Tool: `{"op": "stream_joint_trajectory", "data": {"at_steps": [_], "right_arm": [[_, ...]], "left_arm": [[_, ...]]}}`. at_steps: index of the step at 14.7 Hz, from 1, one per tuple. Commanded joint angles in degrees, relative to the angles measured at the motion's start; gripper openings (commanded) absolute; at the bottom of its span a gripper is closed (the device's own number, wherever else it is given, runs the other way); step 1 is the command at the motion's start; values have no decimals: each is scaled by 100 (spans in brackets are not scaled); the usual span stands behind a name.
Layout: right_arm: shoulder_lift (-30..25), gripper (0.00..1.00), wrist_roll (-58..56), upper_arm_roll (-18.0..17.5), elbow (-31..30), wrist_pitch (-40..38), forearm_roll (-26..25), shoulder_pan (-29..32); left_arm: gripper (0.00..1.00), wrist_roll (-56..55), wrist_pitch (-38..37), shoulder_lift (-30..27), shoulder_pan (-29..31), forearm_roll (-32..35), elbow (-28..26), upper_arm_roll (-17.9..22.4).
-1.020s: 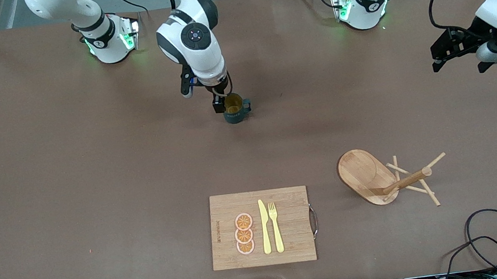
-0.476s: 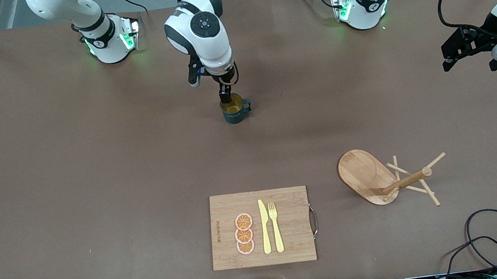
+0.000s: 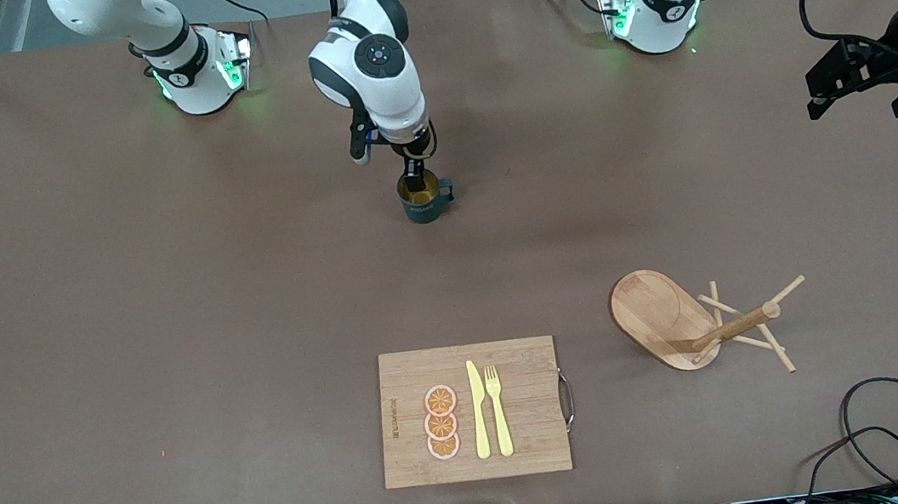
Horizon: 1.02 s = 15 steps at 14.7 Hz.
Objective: Transfer cup from left to right arm and place
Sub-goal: 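Lower the right gripper and close it on the mug rim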
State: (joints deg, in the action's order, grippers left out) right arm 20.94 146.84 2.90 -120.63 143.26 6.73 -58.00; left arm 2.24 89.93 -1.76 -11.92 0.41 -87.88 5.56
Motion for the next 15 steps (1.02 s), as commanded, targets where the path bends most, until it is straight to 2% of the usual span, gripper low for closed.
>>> {"op": "stream_joint_trajectory", "data": {"at_steps": [1, 2, 7, 8, 10, 14, 15], "right_arm": [[-29, 19, 134, 61, -66, 245, 48, -97], [-3, 0, 161, 61, -58, 290, 56, -80], [15, 0, 56, 61, -66, 247, 30, -80], [7, 0, -310, 61, -66, 203, 13, -80], [-11, 0, -1407, 61, -49, 54, 12, -27], [-186, 0, -3436, 88, -58, -95, 12, 113], [-257, 0, -4026, 79, -58, -236, 12, 244]], "left_arm": [[100, -14, -125, 79, -38, 21, 253, -63], [100, -5, -125, 79, -47, 21, 253, -72], [100, -31, -134, 123, -82, 21, 253, -72], [100, -22, -134, 132, 4, 12, 253, -116], [100, 12, -125, 132, 591, 21, 253, -650], [100, 4, -134, 141, 848, 21, 253, -775], [100, 48, -125, 158, 1014, 29, 253, -949]]}}
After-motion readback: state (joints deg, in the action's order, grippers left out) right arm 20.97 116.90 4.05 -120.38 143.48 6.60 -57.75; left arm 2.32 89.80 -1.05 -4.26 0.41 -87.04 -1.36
